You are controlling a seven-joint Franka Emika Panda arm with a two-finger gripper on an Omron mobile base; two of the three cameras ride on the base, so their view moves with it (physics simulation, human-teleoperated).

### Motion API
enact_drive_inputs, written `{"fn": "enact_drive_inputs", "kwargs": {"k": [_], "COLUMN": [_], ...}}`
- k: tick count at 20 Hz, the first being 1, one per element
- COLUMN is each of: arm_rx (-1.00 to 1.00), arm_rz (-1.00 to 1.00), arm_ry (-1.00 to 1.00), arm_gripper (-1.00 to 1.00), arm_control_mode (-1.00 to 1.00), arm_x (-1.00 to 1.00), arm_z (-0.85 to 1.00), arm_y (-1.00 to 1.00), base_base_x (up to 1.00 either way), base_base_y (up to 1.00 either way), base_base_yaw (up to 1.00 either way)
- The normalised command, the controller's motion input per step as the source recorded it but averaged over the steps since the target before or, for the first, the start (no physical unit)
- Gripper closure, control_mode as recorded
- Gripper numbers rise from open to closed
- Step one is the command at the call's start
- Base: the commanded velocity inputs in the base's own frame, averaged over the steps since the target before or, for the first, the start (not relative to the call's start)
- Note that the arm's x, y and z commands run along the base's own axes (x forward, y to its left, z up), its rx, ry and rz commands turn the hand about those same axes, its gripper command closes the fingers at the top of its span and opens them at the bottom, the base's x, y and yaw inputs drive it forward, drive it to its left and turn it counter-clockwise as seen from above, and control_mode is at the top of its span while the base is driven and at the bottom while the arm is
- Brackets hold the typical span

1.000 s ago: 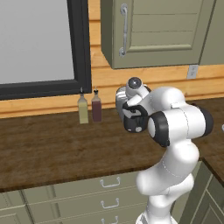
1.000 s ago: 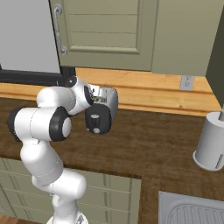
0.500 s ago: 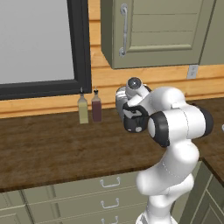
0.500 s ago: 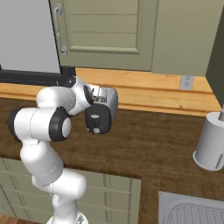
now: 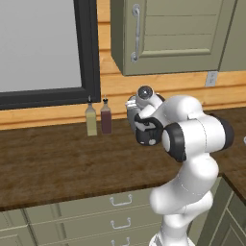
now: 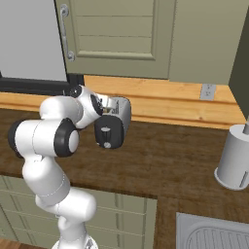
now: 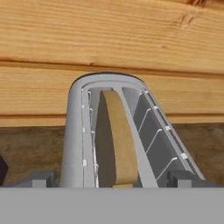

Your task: Start the toaster. Once the lever pops up, take the bread to the plate on the dining counter.

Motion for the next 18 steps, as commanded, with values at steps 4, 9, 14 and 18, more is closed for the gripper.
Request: {"fn": "enact_drive_inputs", "kwargs": {"k": [4,9,14,18], "arm_rx": [0.00,0.00,0.00,0.00], "arm_rz": [-0.01,-0.01,0.00,0.00], "arm_ry": [0.00,0.00,0.00,0.00], "arm_gripper": [-1.00,-1.00,-1.00,-1.00], "arm_control_mode": [-1.00,-1.00,-1.00,-1.00], "arm_x": [0.00,0.02,0.07,0.05], "arm_z": [-0.15,-0.19,-0.12,-0.11], "arm_y": [0.00,0.00,0.00,0.00], "base_base_x": [0.00,0.00,0.00,0.00], "base_base_y": [0.00,0.00,0.00,0.00], "base_base_yaw": [0.00,0.00,0.00,0.00]}}
